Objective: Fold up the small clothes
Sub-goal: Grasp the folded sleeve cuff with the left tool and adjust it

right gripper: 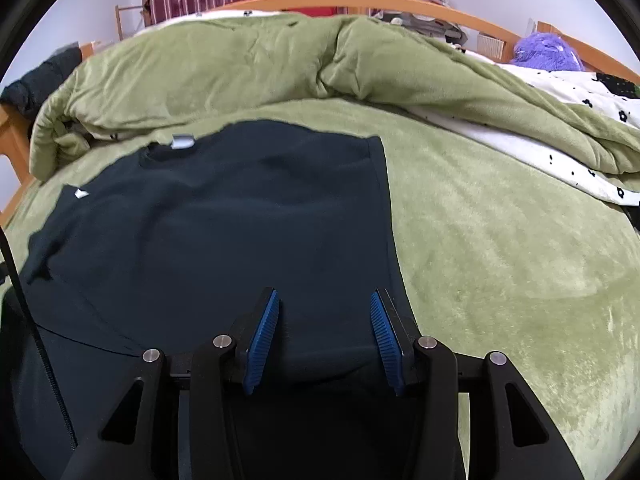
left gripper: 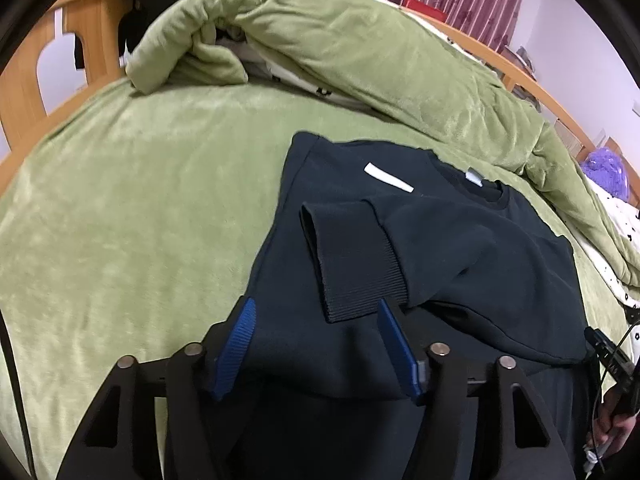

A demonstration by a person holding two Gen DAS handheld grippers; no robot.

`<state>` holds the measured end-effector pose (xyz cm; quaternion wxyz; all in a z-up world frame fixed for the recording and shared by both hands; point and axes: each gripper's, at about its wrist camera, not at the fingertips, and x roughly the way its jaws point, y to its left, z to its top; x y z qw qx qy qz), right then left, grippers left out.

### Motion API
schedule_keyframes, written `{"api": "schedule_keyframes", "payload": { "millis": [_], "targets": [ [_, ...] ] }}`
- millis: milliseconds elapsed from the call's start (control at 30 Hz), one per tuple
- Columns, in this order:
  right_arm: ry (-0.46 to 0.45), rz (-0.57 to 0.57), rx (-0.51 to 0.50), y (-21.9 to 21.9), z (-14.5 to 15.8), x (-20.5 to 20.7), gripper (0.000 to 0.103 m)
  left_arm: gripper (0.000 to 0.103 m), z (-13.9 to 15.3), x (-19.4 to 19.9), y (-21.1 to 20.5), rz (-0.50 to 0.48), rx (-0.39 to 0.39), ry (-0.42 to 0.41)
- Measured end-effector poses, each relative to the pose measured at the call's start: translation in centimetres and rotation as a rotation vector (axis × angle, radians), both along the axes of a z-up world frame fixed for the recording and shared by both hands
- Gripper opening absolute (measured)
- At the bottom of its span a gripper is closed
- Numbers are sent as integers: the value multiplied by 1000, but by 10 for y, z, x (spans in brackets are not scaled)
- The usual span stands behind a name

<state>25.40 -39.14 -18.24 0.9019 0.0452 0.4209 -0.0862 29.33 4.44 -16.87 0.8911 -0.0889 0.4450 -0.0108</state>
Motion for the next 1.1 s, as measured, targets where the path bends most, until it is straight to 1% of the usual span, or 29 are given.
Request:
{"api": "schedule_keyframes", "payload": {
  "millis": [67, 133, 233, 300, 433, 533, 600, 633, 667, 700, 767, 800, 833, 867, 900, 1000, 1100],
  "targets": [
    [9, -4, -12, -3, -10, 3, 47, 50, -6, 5, -1, 2, -5, 11],
    [0, -6, -8, -7, -14, 3, 47, 49, -11, 10, -3, 0, -16, 17],
    [-16, -19, -25, -11, -17, 3, 48, 45, -18, 19, -7, -8, -54, 32],
    [-16, -23, 3, -17, -21, 3, 48, 44, -23, 23, -11, -18, -71, 42],
    [-23, -28, 36, -23, -23, 3, 49, 44, -33, 25, -20, -35, -32, 58],
    [-27, -29, 24, -21, -25, 2, 49, 44, -37, 27, -21, -28, -31, 69],
    [-29, -29, 2, -18, -25, 2, 49, 34, -36, 29, -20, -26, -57, 68],
    [-28, -28, -5, -17, -26, 2, 49, 25, -35, 29, -21, -20, -56, 68],
    [-30, -25, -15, -15, -26, 2, 47, 13, -33, 28, -20, -2, -38, 55],
    [-34, -22, -22, -15, -25, 2, 43, 12, -31, 28, -19, 4, -29, 42],
    [-33, -26, -41, -16, -25, 3, 30, 10, -26, 27, -15, -4, -42, 28],
    [-33, -32, -42, -19, -25, 4, 27, 10, -22, 26, -12, 3, -46, 14],
    [-31, -40, -40, -21, -24, 4, 21, 10, -16, 24, -10, 8, -50, -5],
    [-28, -49, -46, -23, -24, 4, 11, 10, -11, 23, -9, 6, -51, -18],
    [-19, -64, -59, -25, -25, 5, 11, 10, -5, 20, -8, 4, -51, -35],
    [-21, -63, -44, -28, -23, 5, 11, 9, 15, 11, -4, -1, -47, -89],
    [-17, -59, -80, -24, -21, 6, 11, 9, 29, 1, 4, -9, -54, -123]
  ]
}}
